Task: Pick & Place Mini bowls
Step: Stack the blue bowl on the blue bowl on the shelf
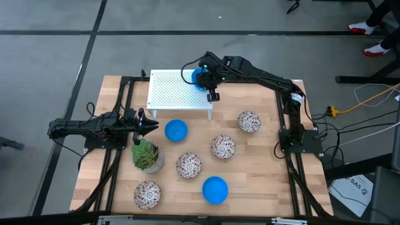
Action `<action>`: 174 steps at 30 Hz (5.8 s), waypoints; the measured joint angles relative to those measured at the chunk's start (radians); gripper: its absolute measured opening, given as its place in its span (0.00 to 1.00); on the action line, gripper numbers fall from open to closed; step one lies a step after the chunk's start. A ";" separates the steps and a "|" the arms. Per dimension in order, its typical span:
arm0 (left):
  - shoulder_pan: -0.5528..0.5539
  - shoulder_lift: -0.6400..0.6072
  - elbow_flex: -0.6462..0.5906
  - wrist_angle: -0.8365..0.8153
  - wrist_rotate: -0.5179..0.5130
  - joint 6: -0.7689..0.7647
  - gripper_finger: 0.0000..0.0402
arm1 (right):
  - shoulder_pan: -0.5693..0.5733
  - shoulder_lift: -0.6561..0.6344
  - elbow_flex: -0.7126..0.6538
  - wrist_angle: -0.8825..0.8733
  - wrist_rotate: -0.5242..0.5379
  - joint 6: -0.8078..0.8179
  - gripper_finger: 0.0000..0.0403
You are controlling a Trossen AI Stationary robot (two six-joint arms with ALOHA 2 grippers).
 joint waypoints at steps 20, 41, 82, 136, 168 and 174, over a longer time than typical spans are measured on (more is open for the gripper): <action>0.000 0.000 0.000 0.000 0.000 0.000 0.25 | -0.028 0.001 -0.028 -0.003 -0.077 0.042 0.02; 0.000 0.000 0.000 0.000 0.000 0.000 0.25 | 0.082 0.001 0.141 -0.068 -0.077 0.096 0.02; 0.000 0.000 0.000 0.000 0.000 0.000 0.25 | 0.300 0.012 0.149 -0.117 -0.210 0.742 0.48; 0.000 0.000 0.000 -0.002 0.000 0.000 0.25 | 1.013 0.254 0.149 -0.047 0.090 1.514 0.55; 0.000 0.002 0.000 0.000 0.000 0.000 0.25 | 1.101 0.495 0.149 -0.133 0.168 1.344 0.43; 0.000 0.002 0.000 0.000 0.000 0.000 0.25 | 1.101 0.495 0.149 -0.134 0.167 1.346 0.23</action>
